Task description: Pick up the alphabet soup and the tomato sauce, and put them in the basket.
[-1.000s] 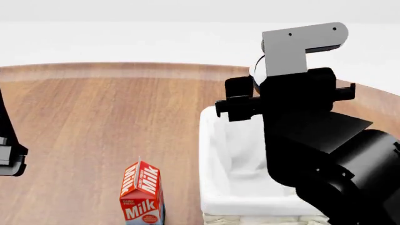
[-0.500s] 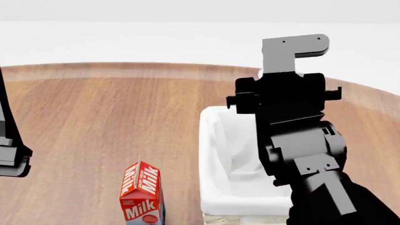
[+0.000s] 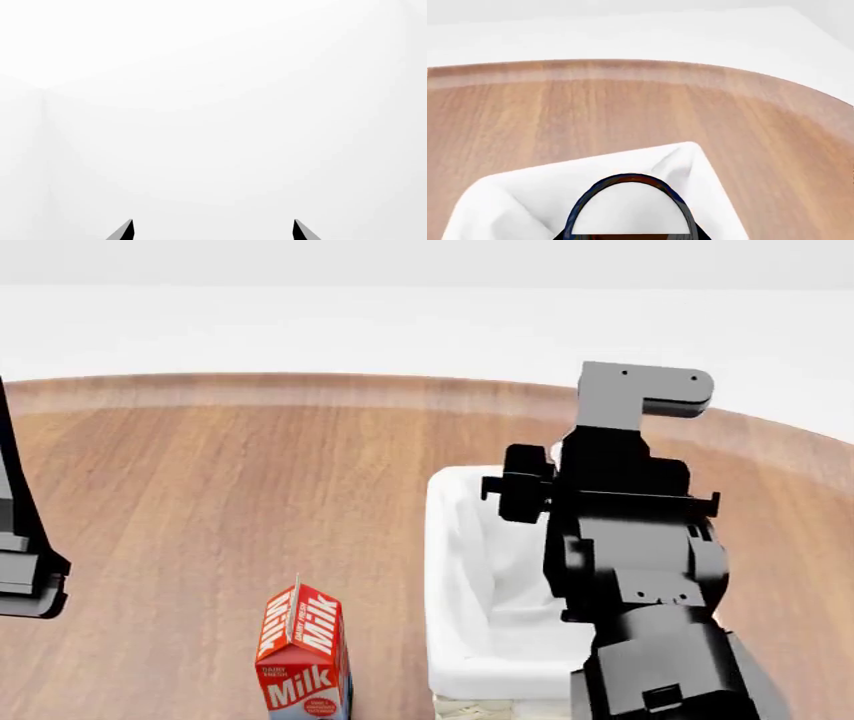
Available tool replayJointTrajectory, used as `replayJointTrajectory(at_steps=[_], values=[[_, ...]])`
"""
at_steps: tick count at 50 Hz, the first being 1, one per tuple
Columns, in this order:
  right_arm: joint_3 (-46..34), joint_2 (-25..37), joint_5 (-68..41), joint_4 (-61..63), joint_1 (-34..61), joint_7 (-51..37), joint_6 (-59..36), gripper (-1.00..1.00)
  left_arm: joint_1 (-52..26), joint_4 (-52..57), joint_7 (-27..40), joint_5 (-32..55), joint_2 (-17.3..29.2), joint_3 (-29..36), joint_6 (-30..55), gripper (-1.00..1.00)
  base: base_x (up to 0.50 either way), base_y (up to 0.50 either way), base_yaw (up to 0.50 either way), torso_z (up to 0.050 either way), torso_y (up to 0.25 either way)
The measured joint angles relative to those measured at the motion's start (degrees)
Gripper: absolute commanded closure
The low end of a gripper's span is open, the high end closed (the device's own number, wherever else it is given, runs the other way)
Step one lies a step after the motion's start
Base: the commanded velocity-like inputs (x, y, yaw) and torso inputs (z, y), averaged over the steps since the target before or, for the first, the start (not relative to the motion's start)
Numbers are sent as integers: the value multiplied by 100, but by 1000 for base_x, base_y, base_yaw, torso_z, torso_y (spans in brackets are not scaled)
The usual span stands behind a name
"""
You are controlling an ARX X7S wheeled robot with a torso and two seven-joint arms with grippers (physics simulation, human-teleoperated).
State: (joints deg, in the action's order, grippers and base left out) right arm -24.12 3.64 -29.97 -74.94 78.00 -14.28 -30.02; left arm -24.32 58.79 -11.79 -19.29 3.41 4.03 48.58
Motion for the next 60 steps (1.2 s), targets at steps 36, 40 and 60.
replayJointTrajectory(at_steps=[36,40,60], values=[[1928,-291,2517,-6,4,521,-1288,100,68,-16,176,199,113,9,-15,-100,0,0,0,0,0],[1984,-296,2571,-6,-11,548,-1307,100,77,-16,189,210,122,12,-15,-100,0,0,0,0,3],[2076,-309,2751,-6,-63,604,-1342,-100,135,-51,271,296,164,13,-68,-100,0,0,0,0,1]])
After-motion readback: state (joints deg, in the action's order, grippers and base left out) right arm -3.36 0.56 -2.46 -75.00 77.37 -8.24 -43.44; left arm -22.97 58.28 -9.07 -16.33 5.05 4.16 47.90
